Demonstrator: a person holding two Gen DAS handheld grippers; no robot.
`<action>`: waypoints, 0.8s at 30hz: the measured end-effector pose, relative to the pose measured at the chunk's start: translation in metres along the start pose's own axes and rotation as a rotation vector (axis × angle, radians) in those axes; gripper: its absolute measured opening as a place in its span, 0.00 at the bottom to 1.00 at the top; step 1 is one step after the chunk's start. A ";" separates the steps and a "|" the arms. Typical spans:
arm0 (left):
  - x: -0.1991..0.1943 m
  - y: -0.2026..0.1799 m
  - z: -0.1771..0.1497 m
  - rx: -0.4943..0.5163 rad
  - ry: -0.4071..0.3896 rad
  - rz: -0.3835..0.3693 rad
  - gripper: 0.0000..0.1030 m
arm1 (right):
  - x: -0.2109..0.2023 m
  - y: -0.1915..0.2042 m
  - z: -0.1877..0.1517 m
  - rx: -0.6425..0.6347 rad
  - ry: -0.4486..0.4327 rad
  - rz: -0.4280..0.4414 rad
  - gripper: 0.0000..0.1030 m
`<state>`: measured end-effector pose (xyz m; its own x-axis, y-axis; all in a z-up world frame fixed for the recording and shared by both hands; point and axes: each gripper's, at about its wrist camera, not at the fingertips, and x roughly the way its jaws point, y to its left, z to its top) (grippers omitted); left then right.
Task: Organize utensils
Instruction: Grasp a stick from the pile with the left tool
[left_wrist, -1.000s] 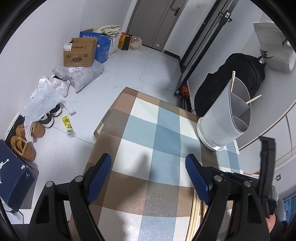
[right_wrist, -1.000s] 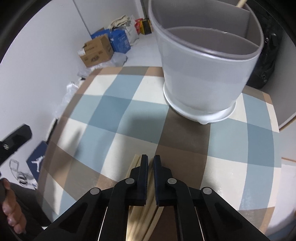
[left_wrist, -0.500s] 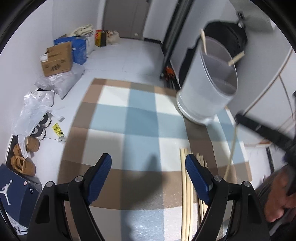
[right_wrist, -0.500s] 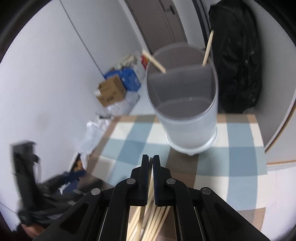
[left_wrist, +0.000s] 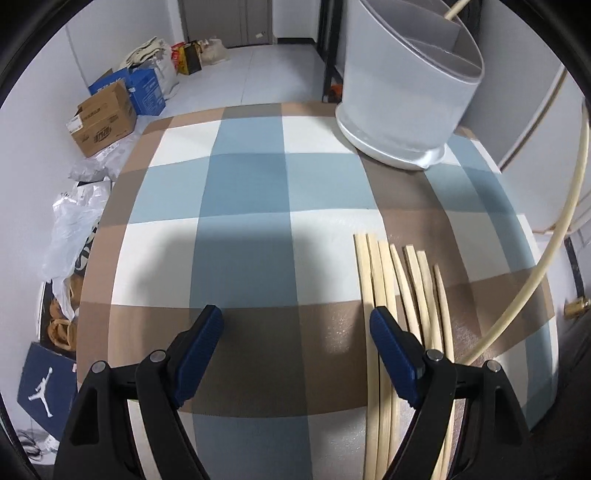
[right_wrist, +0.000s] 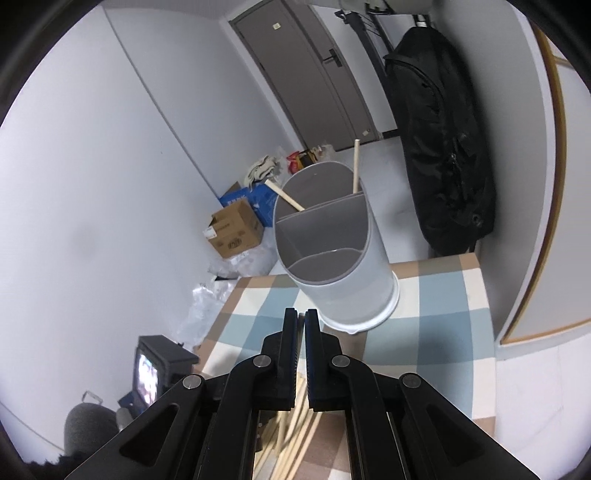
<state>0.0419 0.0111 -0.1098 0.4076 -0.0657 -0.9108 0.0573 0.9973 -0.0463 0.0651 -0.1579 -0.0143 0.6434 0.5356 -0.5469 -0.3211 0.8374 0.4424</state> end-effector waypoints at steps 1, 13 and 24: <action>0.000 0.000 0.001 -0.009 0.004 -0.006 0.76 | -0.001 -0.001 0.000 0.005 0.000 0.005 0.03; 0.014 -0.016 0.017 0.017 0.027 0.070 0.77 | -0.017 -0.004 0.000 -0.013 -0.037 0.016 0.03; 0.020 -0.027 0.033 0.035 0.002 0.023 0.42 | -0.025 -0.012 0.004 0.020 -0.051 0.027 0.03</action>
<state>0.0787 -0.0187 -0.1128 0.4073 -0.0426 -0.9123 0.0794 0.9968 -0.0111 0.0553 -0.1816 -0.0032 0.6695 0.5511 -0.4980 -0.3250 0.8203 0.4707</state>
